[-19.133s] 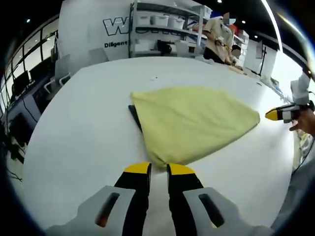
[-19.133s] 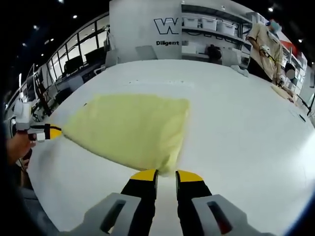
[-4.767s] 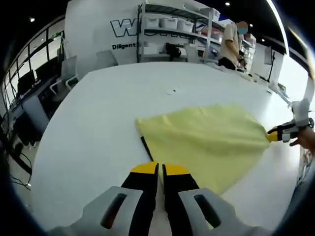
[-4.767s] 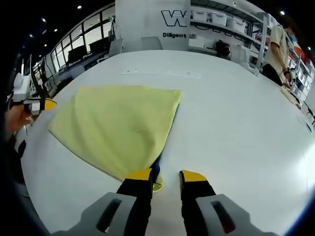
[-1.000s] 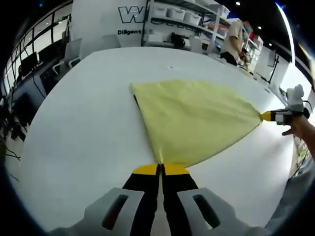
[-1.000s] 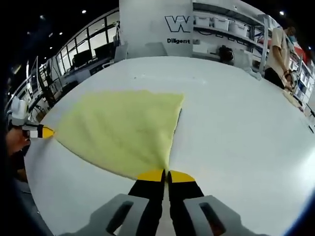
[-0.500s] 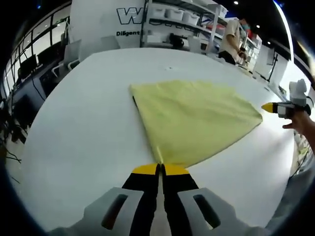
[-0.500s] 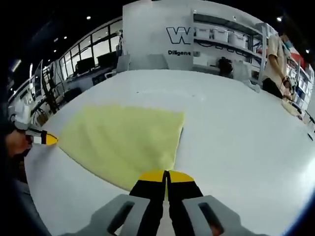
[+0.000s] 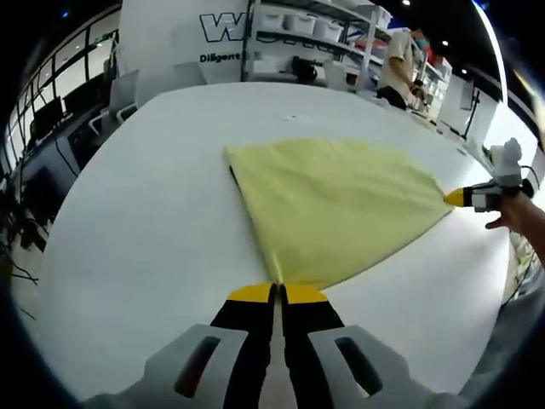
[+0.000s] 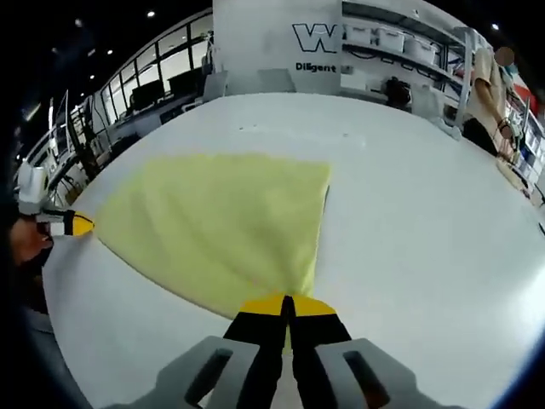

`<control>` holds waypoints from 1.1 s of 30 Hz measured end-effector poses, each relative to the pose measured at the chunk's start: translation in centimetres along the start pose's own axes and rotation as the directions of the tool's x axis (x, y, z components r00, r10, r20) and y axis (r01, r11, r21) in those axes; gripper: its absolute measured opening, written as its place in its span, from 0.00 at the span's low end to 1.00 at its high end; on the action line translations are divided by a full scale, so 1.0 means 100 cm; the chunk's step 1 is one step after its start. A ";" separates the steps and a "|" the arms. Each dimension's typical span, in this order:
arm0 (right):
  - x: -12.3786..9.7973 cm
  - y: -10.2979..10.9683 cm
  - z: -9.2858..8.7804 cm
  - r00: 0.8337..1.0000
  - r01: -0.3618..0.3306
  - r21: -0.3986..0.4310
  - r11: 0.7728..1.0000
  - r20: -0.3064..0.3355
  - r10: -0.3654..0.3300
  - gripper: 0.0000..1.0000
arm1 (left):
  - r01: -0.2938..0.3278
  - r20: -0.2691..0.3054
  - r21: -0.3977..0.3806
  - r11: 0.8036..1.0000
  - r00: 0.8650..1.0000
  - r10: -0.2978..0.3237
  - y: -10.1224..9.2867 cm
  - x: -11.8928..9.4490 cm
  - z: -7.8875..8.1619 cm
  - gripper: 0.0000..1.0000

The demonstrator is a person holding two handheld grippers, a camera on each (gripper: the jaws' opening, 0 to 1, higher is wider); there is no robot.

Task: Fold the garment on the visible template until the final outline fits inside the template.

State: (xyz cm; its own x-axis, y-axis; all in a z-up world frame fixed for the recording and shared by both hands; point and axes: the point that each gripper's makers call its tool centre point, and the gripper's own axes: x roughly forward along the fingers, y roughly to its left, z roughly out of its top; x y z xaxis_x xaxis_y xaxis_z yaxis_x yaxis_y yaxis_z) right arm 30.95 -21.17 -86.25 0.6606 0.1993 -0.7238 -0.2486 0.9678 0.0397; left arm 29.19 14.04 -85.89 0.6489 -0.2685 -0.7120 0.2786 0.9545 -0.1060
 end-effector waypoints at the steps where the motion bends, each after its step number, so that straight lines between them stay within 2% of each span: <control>1: -0.001 0.000 0.001 1.000 -0.003 0.003 1.000 0.005 0.003 0.00 | -0.001 0.003 -0.006 1.000 1.000 0.001 0.001 -0.002 0.001 0.03; 5: -0.009 0.002 0.010 0.999 -0.008 0.027 1.000 0.042 0.007 0.02 | -0.006 0.027 -0.017 1.000 1.000 0.006 0.002 -0.012 0.008 0.02; 8: -0.013 0.000 0.015 0.998 0.001 0.025 1.000 0.060 -0.002 0.03 | -0.007 0.053 -0.049 0.999 0.999 0.010 0.004 -0.015 0.017 0.06; 12: -0.014 -0.002 0.017 0.998 0.006 0.025 1.000 0.067 -0.007 0.09 | 0.004 0.072 -0.039 0.999 0.997 -0.001 -0.004 -0.014 0.025 0.09; 16: -0.014 -0.003 0.016 0.998 0.008 0.038 0.999 0.066 -0.010 0.13 | -0.011 0.054 -0.008 1.000 0.998 0.011 -0.006 -0.004 0.022 0.12; 18: -0.014 -0.003 0.015 0.998 0.011 0.040 0.999 0.062 -0.013 0.16 | -0.012 0.036 -0.032 0.999 0.999 0.013 -0.004 0.000 0.019 0.15; 23: -0.012 -0.011 0.012 0.998 0.020 0.064 0.998 0.057 -0.024 0.18 | -0.026 0.046 -0.054 0.998 0.999 0.029 0.000 0.005 0.023 0.20; 25: -0.010 -0.011 0.012 0.998 0.011 0.100 0.995 0.056 -0.017 0.19 | -0.030 0.040 -0.065 0.997 0.999 0.033 0.002 0.007 0.024 0.21; 33: 0.000 -0.011 0.002 1.000 0.004 0.123 0.992 0.018 -0.006 0.18 | -0.035 0.001 -0.086 0.996 0.999 0.035 0.001 0.015 0.016 0.19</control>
State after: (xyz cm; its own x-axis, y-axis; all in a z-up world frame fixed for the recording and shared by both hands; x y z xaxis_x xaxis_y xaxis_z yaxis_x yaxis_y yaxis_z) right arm 31.36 -22.16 -86.18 0.6748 0.1961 -0.7115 -0.1571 0.9801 0.1211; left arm 31.28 13.51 -85.89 0.6586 -0.2350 -0.7148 0.1940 0.9709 -0.1404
